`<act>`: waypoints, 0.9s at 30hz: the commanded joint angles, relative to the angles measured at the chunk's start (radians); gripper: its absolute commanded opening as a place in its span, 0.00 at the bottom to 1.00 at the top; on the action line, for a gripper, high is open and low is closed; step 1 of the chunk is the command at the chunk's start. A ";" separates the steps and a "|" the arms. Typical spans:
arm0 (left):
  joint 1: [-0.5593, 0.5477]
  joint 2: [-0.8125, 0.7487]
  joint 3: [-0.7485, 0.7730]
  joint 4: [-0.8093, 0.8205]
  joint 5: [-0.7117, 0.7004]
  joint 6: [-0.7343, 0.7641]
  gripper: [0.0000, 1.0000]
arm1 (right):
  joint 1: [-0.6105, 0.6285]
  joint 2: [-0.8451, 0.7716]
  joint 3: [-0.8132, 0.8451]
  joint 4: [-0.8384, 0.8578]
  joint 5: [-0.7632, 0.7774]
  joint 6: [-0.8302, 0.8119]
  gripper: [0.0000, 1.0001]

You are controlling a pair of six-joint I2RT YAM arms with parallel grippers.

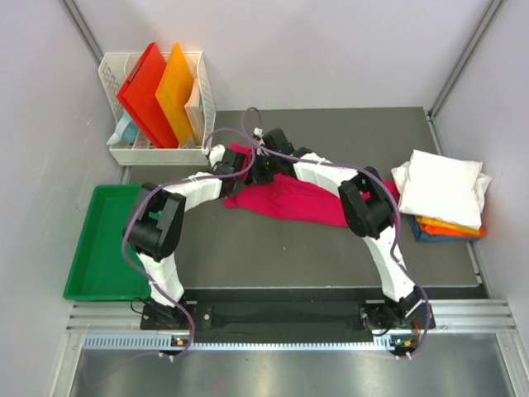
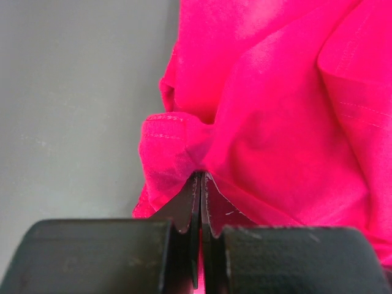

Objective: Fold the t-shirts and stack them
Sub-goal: Fold the other side of the tshirt into a rectangle

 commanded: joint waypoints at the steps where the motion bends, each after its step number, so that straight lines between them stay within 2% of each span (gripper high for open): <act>1: -0.001 -0.023 0.009 0.015 0.037 -0.011 0.00 | -0.020 0.048 0.042 -0.020 0.025 0.011 0.01; 12: -0.001 -0.046 -0.001 0.001 0.024 -0.005 0.00 | -0.079 0.122 0.094 -0.037 0.114 0.031 0.00; 27: -0.001 -0.074 -0.015 -0.016 0.011 0.011 0.00 | -0.131 0.151 0.152 0.011 0.129 0.093 0.00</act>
